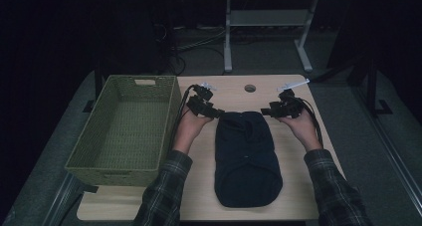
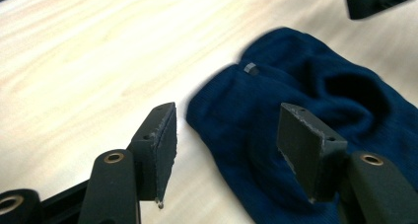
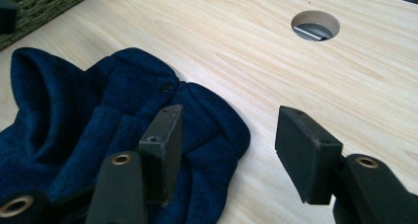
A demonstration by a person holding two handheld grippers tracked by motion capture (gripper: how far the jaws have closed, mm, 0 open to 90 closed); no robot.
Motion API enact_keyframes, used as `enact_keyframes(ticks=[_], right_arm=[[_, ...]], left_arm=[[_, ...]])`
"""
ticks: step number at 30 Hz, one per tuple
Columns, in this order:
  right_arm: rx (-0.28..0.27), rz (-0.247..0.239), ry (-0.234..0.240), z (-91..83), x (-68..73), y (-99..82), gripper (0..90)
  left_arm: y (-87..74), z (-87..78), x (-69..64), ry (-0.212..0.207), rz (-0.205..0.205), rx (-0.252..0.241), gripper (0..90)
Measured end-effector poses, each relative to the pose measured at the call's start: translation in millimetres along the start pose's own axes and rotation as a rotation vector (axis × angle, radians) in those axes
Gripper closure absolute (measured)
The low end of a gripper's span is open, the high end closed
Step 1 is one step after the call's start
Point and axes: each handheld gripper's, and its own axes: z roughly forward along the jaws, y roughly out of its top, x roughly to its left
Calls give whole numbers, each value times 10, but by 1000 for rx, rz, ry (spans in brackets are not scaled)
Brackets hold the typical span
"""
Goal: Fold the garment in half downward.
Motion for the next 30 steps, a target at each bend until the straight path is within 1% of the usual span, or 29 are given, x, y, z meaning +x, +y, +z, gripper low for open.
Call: enact_keyframes(ticks=[2, 4, 6, 7, 9, 10, 12, 13, 14, 16, 17, 19, 20, 23, 25, 26, 27, 30], right_arm=[[1, 0, 3, 21, -6, 16, 432], [4, 3, 5, 46, -8, 29, 431], [6, 1, 7, 74, -4, 40, 430], [10, 3, 5, 84, 2, 45, 427], [12, 0, -2, 102, 0, 52, 428], [8, 3, -3, 112, -10, 52, 430], [8, 15, -9, 139, -34, 45, 438], [9, 24, -9, 157, -51, 39, 438], [11, 31, -11, 176, -66, 33, 440], [21, 47, -14, 216, -88, 25, 442], [22, 55, -12, 236, -94, 22, 442], [30, 58, -18, 278, -109, 23, 442], [35, 61, -21, 299, -112, 24, 442], [51, 65, -28, 369, -121, 20, 447], [73, 60, -34, 431, -123, 4, 450], [85, 56, -40, 459, -124, -9, 452], [95, 60, -43, 485, -127, -23, 456], [104, 71, -22, 525, -162, -60, 482]], left_arm=[[36, 71, 37, 2, 3, 7, 404], [53, 164, 62, 0, -9, 8, 404], [53, 259, 90, 1, -7, 28, 402], [46, 304, 106, 0, -2, 36, 402], [17, 393, 148, 1, -6, 40, 400], [-1, 432, 174, -3, -11, 50, 400], [-40, 508, 222, -9, -19, 67, 395], [-60, 544, 237, -19, -26, 74, 395], [-79, 576, 250, -25, -32, 92, 394], [-109, 634, 260, -28, -40, 108, 390], [-118, 656, 269, -26, -38, 116, 390], [-139, 684, 284, -28, -58, 119, 385], [-146, 694, 289, -30, -62, 124, 385], [-160, 720, 272, -25, -51, 142, 390], [-162, 724, 263, -16, -44, 141, 394], [-161, 724, 262, -18, -41, 143, 398], [-162, 727, 255, -15, -40, 140, 401], [-158, 729, 243, -15, -35, 142, 425]])
